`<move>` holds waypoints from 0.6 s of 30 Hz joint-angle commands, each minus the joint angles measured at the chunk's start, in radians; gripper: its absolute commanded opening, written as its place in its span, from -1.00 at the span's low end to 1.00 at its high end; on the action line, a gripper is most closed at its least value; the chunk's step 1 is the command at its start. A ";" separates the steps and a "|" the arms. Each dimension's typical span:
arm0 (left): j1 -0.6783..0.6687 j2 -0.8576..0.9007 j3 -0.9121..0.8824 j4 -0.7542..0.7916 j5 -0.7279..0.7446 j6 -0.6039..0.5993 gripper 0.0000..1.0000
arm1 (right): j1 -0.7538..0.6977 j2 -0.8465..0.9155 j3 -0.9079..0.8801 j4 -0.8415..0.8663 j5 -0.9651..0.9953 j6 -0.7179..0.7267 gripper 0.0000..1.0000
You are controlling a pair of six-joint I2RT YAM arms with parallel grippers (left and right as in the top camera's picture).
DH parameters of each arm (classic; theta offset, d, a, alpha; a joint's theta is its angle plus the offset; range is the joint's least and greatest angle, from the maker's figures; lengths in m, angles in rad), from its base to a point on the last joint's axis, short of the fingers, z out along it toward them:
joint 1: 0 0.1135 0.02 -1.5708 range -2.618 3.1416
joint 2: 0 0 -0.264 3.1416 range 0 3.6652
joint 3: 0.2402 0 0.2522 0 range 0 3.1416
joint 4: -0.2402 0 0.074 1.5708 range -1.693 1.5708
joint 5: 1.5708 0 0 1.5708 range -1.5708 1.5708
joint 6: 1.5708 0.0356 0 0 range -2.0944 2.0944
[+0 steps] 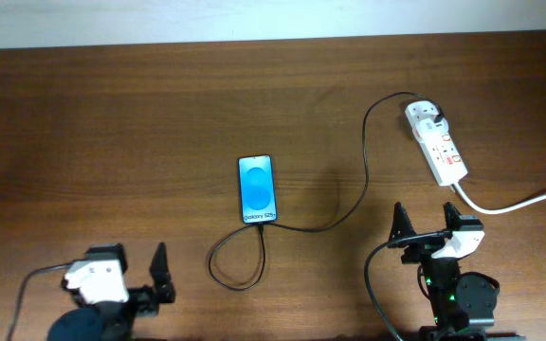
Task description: Plug charger to phone and switch on socket
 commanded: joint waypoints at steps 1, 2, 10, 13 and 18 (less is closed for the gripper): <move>0.021 -0.128 -0.200 0.204 0.109 0.145 0.98 | 0.009 -0.010 -0.005 -0.005 0.005 0.008 0.97; 0.026 -0.153 -0.244 0.252 0.114 0.146 0.98 | 0.009 -0.010 -0.005 -0.005 0.005 0.008 0.97; 0.060 -0.192 -0.553 0.604 0.150 0.146 0.98 | 0.009 -0.010 -0.005 -0.005 0.005 0.008 0.97; 0.060 -0.193 -0.653 0.729 0.151 0.146 0.98 | 0.009 -0.010 -0.005 -0.005 0.005 0.008 0.97; 0.060 -0.193 -0.687 0.776 0.087 0.146 0.98 | 0.009 -0.010 -0.005 -0.005 0.005 0.008 0.97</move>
